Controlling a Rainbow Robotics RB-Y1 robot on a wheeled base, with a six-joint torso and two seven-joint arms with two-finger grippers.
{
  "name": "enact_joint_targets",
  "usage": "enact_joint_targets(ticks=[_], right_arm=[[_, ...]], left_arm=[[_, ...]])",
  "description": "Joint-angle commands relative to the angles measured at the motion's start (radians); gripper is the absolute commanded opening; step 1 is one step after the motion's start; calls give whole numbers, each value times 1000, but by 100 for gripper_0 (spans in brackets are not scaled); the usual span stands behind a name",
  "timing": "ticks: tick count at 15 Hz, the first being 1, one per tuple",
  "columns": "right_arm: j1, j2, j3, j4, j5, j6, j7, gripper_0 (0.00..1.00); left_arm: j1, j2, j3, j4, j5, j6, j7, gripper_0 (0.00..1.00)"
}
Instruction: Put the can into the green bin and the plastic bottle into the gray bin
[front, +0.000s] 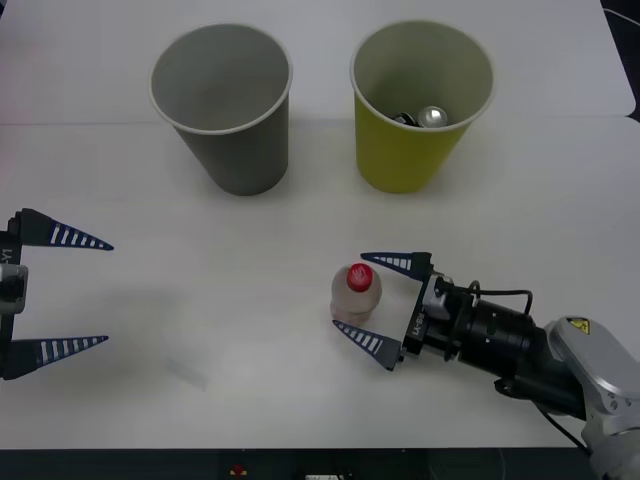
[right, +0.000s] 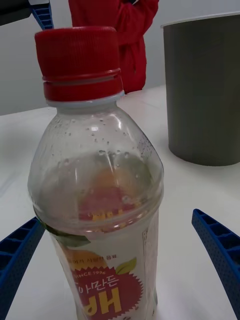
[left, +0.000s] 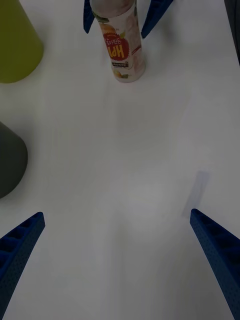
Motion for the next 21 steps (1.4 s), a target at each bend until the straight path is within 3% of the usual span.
enact_joint_targets(ticks=[1, 2, 3, 4, 5, 18, 21], right_arm=[[-8, 12, 19, 0, 0, 7, 10, 100], [-10, 15, 23, 0, 0, 13, 16, 100], [-10, 17, 26, 0, 0, 18, 18, 78], [-11, 20, 28, -2, -1, 18, 21, 21], [-14, 23, 28, 0, -6, 18, 25, 0], [-20, 22, 40, -17, 0, 27, 4, 0], [1, -15, 35, -114, 80, 32, -130, 0]], left_arm=[[0, 0, 0, 0, 0, 0, 0, 100], [0, 0, 0, 0, 0, 0, 0, 100], [0, 0, 0, 0, 0, 0, 0, 100], [0, 0, 0, 0, 0, 0, 0, 100], [0, 0, 0, 0, 0, 0, 0, 100], [0, 0, 0, 0, 0, 0, 0, 100], [0, 0, 0, 0, 0, 0, 0, 100]])
